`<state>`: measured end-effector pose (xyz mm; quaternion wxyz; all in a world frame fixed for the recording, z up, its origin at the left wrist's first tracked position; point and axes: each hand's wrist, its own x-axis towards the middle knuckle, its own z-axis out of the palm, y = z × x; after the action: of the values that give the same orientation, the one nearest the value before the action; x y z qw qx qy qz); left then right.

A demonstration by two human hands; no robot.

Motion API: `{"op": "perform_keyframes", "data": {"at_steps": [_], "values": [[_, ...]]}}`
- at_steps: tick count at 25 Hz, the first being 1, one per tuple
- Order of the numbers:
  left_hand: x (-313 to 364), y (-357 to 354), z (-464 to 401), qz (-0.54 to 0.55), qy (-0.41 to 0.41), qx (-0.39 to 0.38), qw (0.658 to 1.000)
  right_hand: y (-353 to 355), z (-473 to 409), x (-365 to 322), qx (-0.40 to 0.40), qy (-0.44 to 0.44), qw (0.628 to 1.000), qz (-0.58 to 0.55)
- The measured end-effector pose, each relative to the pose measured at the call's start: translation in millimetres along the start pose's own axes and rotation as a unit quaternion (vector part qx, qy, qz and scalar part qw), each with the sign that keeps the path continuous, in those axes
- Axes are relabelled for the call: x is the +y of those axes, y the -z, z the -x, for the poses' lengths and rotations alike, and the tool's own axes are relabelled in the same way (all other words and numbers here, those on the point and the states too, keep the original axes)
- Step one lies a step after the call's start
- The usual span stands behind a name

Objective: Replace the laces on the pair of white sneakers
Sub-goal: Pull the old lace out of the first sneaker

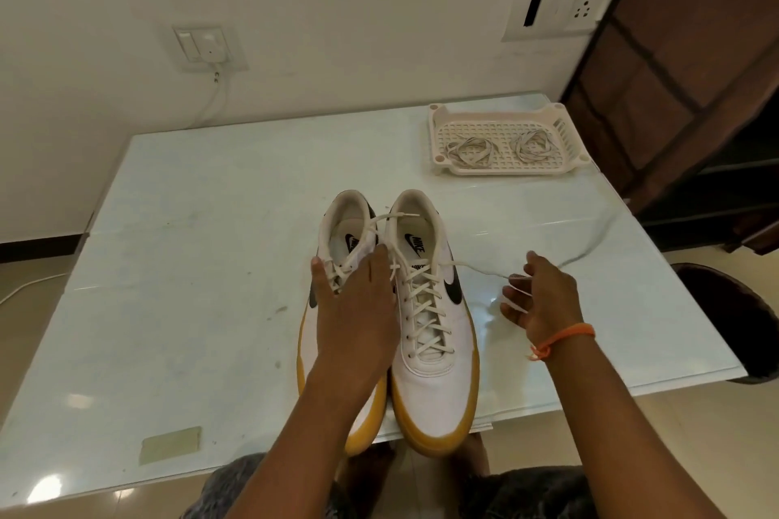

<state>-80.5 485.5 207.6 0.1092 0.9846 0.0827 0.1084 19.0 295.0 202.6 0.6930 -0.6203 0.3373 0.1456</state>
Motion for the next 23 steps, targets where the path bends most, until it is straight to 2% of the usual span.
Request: {"op": "perform_keyframes", "data": {"at_steps": [2,6,8,12,16,18,20,21,23], "values": [[-10,5,-4,0.014,0.014,-0.04,0.999,-3,0,3,-0.018,0.053,0.993,0.107],[-38,13,-12,0.037,0.007,-0.127,0.991,-21,8,15,-0.093,0.046,0.97,0.22],[-49,16,-13,0.059,0.01,-0.134,0.989,-24,8,19,-0.098,0.072,0.959,0.258],[-60,19,-15,0.042,0.005,-0.099,0.994,-26,9,18,-0.099,0.139,0.947,0.273],[-39,21,-17,-0.021,0.042,-0.073,0.996,-30,11,21,-0.136,0.191,0.932,0.276],[-14,25,-16,0.012,0.055,0.006,0.998,-32,13,19,-0.142,0.223,0.932,0.246],[8,24,-18,0.092,0.028,0.091,0.991,-33,16,16,-0.15,0.254,0.932,0.209],[16,21,-21,0.094,0.003,0.111,0.989,-32,17,14,-0.157,0.268,0.93,0.198],[24,14,-27,0.045,-0.02,0.087,0.995,-33,19,13,-0.154,0.297,0.922,0.198]]}}
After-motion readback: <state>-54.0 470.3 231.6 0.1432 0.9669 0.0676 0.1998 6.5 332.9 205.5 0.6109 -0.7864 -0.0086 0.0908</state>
